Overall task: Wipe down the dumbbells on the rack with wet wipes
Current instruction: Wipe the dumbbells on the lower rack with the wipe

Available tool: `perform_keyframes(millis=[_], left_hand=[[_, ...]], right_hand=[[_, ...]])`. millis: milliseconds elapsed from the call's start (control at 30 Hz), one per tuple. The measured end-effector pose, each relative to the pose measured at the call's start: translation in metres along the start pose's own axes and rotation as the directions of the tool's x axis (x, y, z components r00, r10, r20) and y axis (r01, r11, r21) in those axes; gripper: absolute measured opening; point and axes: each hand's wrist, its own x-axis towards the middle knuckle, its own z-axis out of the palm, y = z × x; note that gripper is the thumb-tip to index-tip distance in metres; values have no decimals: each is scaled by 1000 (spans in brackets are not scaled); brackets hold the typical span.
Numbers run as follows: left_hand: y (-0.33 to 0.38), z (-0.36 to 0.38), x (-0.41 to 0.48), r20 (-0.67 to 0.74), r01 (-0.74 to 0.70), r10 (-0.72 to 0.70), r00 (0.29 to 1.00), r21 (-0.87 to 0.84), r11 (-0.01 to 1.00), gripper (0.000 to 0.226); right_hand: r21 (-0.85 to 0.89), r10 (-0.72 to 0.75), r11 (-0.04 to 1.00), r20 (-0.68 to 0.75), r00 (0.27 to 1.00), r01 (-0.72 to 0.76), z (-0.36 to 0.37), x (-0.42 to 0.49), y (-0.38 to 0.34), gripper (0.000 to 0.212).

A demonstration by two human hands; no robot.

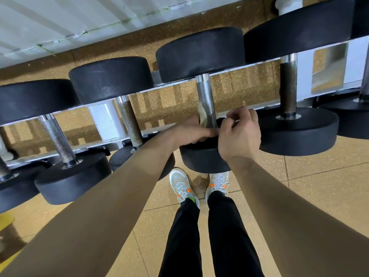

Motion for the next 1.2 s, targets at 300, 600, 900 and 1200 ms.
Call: perform_keyframes(millis=[300,600,900,1200], left_hand=[[13,13,17,-141,-10,-51,989,-403,915,35],[-1,-6,-46,-150,56,-41,988,96,994,21],[5,-9,-83,-159,-77,-12,987,-541,838,33],[14,-8,-58,-422,-160,-37,906,-420,893,37]], right_hand=[[5,16,1000,9,1000,-16,-2,0,-1,22],[25,67,997,66,996,-69,-7,-1,-5,20],[350,-2,922,429,903,-164,-35,1,-6,43],[465,-36,817,632,774,-341,-48,47,-21,18]])
